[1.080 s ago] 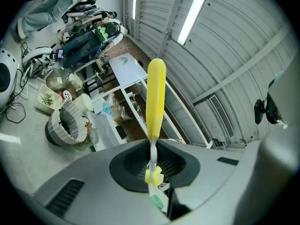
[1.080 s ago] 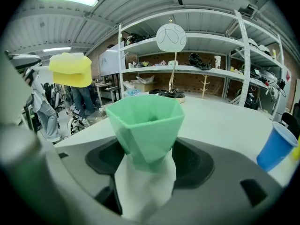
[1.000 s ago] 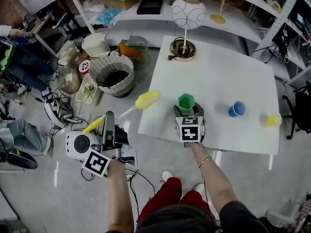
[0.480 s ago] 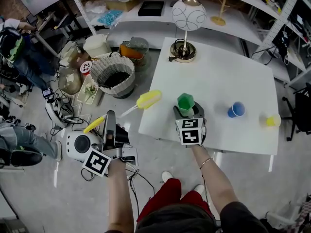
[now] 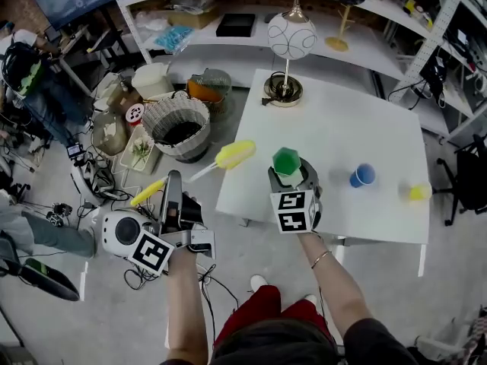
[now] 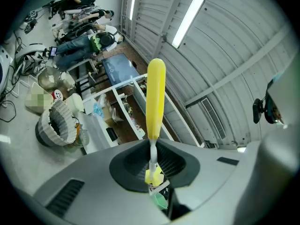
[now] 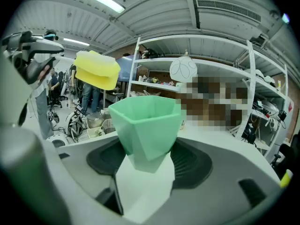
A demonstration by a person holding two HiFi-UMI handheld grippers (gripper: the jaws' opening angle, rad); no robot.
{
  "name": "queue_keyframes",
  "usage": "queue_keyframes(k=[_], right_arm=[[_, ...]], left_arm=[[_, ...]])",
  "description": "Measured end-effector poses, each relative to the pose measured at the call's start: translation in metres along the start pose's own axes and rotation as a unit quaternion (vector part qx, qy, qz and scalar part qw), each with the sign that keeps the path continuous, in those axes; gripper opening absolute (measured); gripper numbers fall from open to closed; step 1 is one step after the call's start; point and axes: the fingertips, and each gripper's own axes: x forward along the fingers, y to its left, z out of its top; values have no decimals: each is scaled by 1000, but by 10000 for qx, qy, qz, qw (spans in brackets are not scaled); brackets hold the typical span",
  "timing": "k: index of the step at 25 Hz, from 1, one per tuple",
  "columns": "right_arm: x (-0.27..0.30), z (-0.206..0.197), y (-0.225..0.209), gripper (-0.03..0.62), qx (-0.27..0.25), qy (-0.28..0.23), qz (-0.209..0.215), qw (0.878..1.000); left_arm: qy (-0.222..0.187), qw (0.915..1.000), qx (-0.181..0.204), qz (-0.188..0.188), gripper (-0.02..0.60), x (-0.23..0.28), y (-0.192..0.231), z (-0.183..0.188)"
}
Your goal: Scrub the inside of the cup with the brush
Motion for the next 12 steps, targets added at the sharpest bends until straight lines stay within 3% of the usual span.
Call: queue_keyframes(k=[12], right_arm=[[-38,44,-15,310,-632,-518,-346,9961]], left_arm=[[-64,9987,5,-506,43,-6,-48,7]])
